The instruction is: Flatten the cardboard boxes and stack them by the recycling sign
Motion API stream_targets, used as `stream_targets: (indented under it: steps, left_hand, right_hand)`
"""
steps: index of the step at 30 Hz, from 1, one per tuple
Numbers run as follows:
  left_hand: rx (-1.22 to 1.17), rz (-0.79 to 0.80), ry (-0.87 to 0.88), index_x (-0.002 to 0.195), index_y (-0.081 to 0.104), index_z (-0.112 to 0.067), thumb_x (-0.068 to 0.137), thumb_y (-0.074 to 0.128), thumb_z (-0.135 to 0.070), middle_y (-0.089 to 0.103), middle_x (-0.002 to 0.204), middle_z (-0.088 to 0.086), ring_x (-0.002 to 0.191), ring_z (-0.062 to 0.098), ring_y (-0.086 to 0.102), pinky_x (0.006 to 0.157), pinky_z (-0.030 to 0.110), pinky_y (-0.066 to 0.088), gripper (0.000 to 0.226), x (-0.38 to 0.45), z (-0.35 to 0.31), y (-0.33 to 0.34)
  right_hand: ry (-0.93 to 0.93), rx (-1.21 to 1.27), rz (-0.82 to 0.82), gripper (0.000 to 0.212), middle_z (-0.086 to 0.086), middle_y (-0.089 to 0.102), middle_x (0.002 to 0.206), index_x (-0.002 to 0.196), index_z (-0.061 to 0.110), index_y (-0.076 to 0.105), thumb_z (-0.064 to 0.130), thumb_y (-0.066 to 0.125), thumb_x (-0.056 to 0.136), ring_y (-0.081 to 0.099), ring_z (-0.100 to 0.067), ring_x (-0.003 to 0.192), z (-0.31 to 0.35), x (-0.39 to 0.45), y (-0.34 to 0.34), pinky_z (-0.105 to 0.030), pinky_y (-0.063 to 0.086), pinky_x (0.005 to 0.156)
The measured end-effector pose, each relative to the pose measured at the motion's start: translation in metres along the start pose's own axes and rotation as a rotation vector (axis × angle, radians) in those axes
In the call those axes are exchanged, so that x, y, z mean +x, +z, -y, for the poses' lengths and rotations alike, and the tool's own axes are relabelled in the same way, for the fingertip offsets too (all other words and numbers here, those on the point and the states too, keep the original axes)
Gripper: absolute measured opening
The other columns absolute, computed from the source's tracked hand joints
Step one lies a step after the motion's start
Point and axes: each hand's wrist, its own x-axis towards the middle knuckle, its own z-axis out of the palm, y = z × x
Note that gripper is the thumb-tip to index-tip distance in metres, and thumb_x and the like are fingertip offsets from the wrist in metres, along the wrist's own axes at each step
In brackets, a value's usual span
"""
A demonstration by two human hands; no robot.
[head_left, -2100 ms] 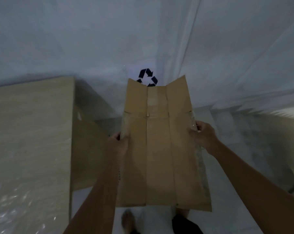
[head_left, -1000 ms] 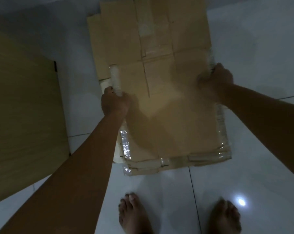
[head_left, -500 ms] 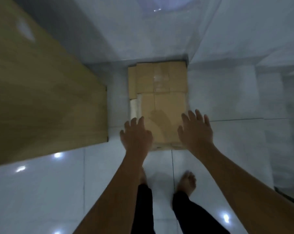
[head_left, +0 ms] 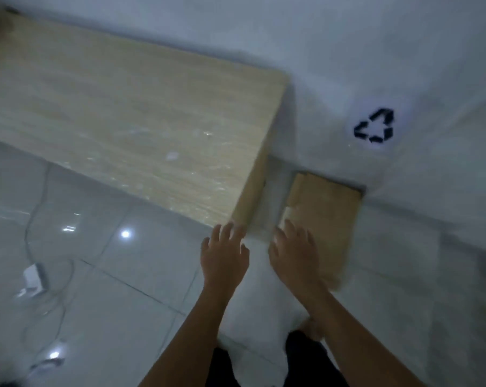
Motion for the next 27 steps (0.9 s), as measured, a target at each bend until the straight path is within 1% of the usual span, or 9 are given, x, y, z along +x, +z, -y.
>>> stream_targets:
  steps: [3,7,10,14,16,18,21,24,27]
  left_hand:
    - [-0.038,-0.072,-0.111,0.140,0.056,-0.030,0.091,0.063,-0.033,0.061,0.141,-0.001,0.132,0.023,0.053,0.099,0.044,0.049,0.050,-0.015,0.084,-0.028]
    - [0.027,-0.075,-0.242,0.154,0.036,-0.035,0.099,0.047,-0.045,0.038,0.160,-0.002,0.149,0.023,0.032,0.114,0.047,0.035,0.057,-0.021,0.199,-0.075]
    - [0.030,-0.142,-0.350,0.156,0.029,-0.036,0.099,0.042,-0.050,0.031,0.163,-0.004,0.151,0.022,0.027,0.116,0.048,0.031,0.060,-0.014,0.279,-0.117]
    - [-0.001,-0.282,-0.424,0.144,0.052,-0.034,0.087,0.062,-0.046,0.055,0.147,-0.001,0.136,0.025,0.049,0.103,0.051,0.044,0.059,0.006,0.369,-0.179]
    - [-0.020,-0.341,-0.457,0.141,0.056,-0.034,0.085,0.064,-0.046,0.059,0.142,-0.002,0.131,0.026,0.054,0.098,0.050,0.047,0.058,0.023,0.410,-0.208]
    - [-0.008,-0.371,-0.471,0.144,0.052,-0.038,0.088,0.059,-0.047,0.055,0.145,-0.007,0.133,0.022,0.051,0.099,0.048,0.046,0.057,0.042,0.450,-0.238]
    - [0.030,-0.411,-0.476,0.148,0.043,-0.042,0.093,0.051,-0.048,0.050,0.148,-0.009,0.134,0.019,0.047,0.102,0.047,0.043,0.057,0.077,0.507,-0.275]
    - [0.055,-0.456,-0.477,0.152,0.035,-0.043,0.095,0.045,-0.048,0.043,0.154,-0.010,0.138,0.018,0.043,0.106,0.047,0.041,0.058,0.121,0.574,-0.309]
    - [0.048,-0.466,-0.490,0.155,0.027,-0.043,0.097,0.042,-0.049,0.033,0.161,-0.009,0.147,0.017,0.032,0.113,0.048,0.034,0.061,0.171,0.638,-0.338]
  right_hand:
    - [-0.080,-0.003,-0.044,0.055,-0.013,0.052,0.144,0.133,0.016,0.059,0.038,0.030,0.091,0.039,-0.035,0.139,0.088,0.006,-0.008,-0.052,0.030,0.114]
    - [-0.219,-0.022,-0.051,0.054,-0.007,0.023,0.164,0.152,0.021,0.036,0.039,0.030,0.102,0.010,-0.029,0.153,0.214,0.017,-0.019,-0.049,0.009,0.123]
    - [-0.318,-0.027,-0.088,0.053,-0.006,0.015,0.166,0.155,0.023,0.029,0.039,0.031,0.104,0.003,-0.029,0.154,0.306,0.029,-0.031,-0.050,0.005,0.124]
    - [-0.416,-0.050,-0.175,0.054,-0.007,0.019,0.165,0.154,0.026,0.030,0.042,0.034,0.102,0.005,-0.030,0.153,0.411,0.057,-0.055,-0.052,0.007,0.123]
    - [-0.443,-0.057,-0.203,0.055,-0.006,0.018,0.165,0.153,0.028,0.030,0.044,0.035,0.100,0.005,-0.029,0.154,0.459,0.075,-0.071,-0.051,0.007,0.123]
    - [-0.453,-0.064,-0.234,0.057,-0.005,0.020,0.165,0.153,0.029,0.032,0.046,0.035,0.099,0.008,-0.029,0.153,0.506,0.099,-0.083,-0.050,0.007,0.122]
    - [-0.463,-0.043,-0.326,0.057,-0.007,0.033,0.160,0.148,0.028,0.043,0.048,0.037,0.094,0.021,-0.032,0.150,0.571,0.137,-0.095,-0.053,0.017,0.120]
    - [-0.467,-0.044,-0.309,0.059,-0.004,0.031,0.161,0.149,0.031,0.041,0.050,0.034,0.094,0.019,-0.030,0.151,0.647,0.188,-0.099,-0.051,0.014,0.120]
    - [-0.480,0.001,-0.323,0.061,-0.005,0.038,0.158,0.146,0.030,0.047,0.051,0.033,0.091,0.025,-0.031,0.149,0.717,0.243,-0.097,-0.053,0.020,0.120]
